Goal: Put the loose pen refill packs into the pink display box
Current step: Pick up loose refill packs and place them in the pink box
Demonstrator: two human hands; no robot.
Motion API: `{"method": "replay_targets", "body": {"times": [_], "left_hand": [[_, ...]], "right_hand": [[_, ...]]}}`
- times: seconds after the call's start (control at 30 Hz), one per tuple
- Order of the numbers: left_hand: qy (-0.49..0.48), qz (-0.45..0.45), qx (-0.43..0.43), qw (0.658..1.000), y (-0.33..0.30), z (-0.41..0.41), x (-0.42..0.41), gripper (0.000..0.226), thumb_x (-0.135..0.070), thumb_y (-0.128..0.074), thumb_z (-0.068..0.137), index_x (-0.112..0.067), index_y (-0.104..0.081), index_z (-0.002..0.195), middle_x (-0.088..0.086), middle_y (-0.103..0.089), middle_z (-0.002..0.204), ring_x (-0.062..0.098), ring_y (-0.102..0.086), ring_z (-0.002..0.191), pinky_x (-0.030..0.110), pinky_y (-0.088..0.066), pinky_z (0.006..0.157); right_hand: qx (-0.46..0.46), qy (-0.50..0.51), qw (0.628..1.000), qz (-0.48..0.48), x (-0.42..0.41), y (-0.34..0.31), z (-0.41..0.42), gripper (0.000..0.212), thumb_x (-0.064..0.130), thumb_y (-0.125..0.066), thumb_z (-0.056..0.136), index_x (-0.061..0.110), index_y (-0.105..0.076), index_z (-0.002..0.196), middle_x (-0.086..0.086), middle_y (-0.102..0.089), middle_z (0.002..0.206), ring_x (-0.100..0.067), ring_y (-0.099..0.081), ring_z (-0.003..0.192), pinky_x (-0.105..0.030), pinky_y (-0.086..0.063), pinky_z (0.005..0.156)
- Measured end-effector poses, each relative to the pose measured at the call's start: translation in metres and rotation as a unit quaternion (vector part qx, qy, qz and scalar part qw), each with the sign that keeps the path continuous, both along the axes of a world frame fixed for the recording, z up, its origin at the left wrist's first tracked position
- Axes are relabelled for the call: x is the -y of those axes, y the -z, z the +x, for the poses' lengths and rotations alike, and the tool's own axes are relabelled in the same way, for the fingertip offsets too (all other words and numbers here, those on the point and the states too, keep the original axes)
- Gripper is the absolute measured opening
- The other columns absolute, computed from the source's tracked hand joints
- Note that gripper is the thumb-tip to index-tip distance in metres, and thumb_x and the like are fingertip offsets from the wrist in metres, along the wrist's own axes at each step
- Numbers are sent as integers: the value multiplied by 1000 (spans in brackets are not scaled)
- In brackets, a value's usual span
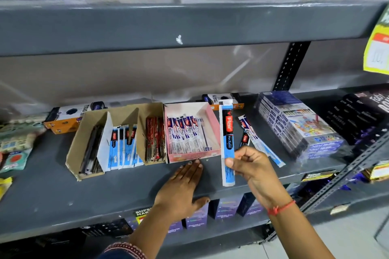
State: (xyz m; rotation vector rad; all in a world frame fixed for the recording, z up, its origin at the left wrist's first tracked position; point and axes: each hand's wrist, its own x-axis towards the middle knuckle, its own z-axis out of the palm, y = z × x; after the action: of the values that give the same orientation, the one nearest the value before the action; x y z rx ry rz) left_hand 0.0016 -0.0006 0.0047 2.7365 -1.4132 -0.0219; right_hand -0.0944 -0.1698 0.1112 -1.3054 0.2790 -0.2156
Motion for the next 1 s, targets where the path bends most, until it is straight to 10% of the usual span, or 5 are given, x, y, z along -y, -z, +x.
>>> {"method": "replay_targets", "body": {"times": [0.43, 0.63, 0.8, 1.0], "left_hand": [[-165, -40, -3, 985, 3, 8, -127, 74, -62, -21, 93, -19, -1, 151, -5, 8, 155, 11, 4, 143, 22, 18, 106], [-211, -74, 7, 975, 3, 18, -169, 73, -60, -25, 93, -20, -5, 151, -4, -2, 158, 10, -1, 143, 16, 15, 106], [-191, -117, 50, 973, -7, 16, -167, 69, -52, -69, 75, -5, -60, 125, 8, -58, 130, 22, -59, 114, 33, -47, 92], [-186, -144, 85, 968, -3, 16, -167, 63, -53, -43, 79, -6, -69, 112, 8, -68, 115, 20, -67, 101, 31, -52, 85]], "right_hand": [[-95, -147, 974, -142, -104, -12, 90, 32, -12, -61, 80, 16, -50, 72, -10, -54, 72, -12, -49, 54, -15, -43, 43], [-100, -161, 900, -393, -163, -21, 175, 23, -6, -59, 78, 15, -53, 73, -9, -60, 65, -15, -64, 50, -25, -46, 53], [-149, -183, 773, -589, -190, -22, 218, 32, 1, -47, 88, -5, -58, 117, -24, -64, 121, -35, -62, 111, -36, -51, 88], [-200, -172, 765, -587, -211, -9, 237, 34, -1, -43, 89, -8, -56, 120, -23, -64, 121, -35, -64, 109, -40, -52, 90]]}}
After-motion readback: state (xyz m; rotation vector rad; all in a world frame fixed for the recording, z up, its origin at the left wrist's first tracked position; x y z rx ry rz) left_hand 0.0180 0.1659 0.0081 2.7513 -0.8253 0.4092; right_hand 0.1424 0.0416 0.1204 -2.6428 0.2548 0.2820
